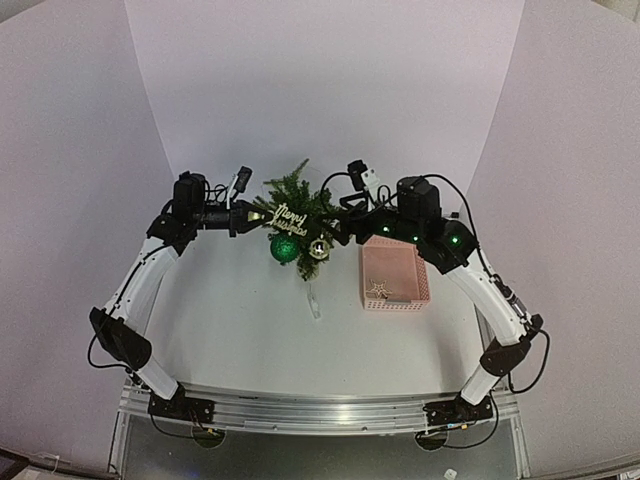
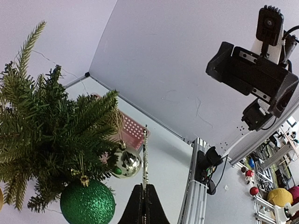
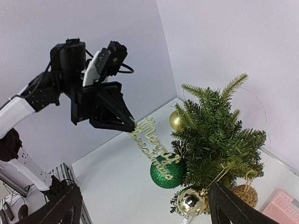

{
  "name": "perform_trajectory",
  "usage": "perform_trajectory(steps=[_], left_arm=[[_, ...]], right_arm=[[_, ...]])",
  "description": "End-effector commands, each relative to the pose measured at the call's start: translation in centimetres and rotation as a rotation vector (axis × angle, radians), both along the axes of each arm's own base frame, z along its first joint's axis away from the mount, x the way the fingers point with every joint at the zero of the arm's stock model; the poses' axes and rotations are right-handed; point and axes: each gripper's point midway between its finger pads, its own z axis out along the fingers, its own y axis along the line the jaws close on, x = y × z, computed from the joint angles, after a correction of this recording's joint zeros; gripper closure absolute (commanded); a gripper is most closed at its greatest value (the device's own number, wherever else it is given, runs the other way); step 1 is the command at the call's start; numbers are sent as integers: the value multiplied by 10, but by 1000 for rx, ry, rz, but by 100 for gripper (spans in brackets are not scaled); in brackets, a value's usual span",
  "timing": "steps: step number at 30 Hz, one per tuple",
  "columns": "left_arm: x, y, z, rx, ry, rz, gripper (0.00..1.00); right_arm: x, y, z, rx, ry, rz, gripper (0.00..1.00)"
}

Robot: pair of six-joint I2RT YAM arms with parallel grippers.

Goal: Decorate the small christmas tree

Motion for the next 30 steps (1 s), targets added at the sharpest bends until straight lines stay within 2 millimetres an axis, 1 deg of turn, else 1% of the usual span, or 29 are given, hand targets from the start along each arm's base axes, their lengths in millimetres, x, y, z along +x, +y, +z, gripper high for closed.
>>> perform_trajectory(steps=[1, 5, 9, 16, 21, 25, 30], left_arm=[[12, 1, 48, -202, -125, 48, 100], [30, 0, 51, -293, -109, 66, 100], [39, 0, 52, -346, -124, 80, 100], [58, -5, 21, -336, -45, 107, 100], [71, -8, 10, -357, -18, 132, 100], [80, -9, -2, -356, 2, 148, 100], [84, -12, -16, -343, 13, 149, 100]], right_arm=[[13, -7, 6, 43, -22, -55, 8], [17, -8, 0, 39, -12, -54, 9], [19, -8, -3, 40, -7, -41, 9], [28, -11, -4, 43, -12, -44, 8], [36, -10, -9, 45, 1, -38, 8], [37, -7, -11, 47, 9, -20, 8], [35, -7, -11, 51, 11, -8, 8]])
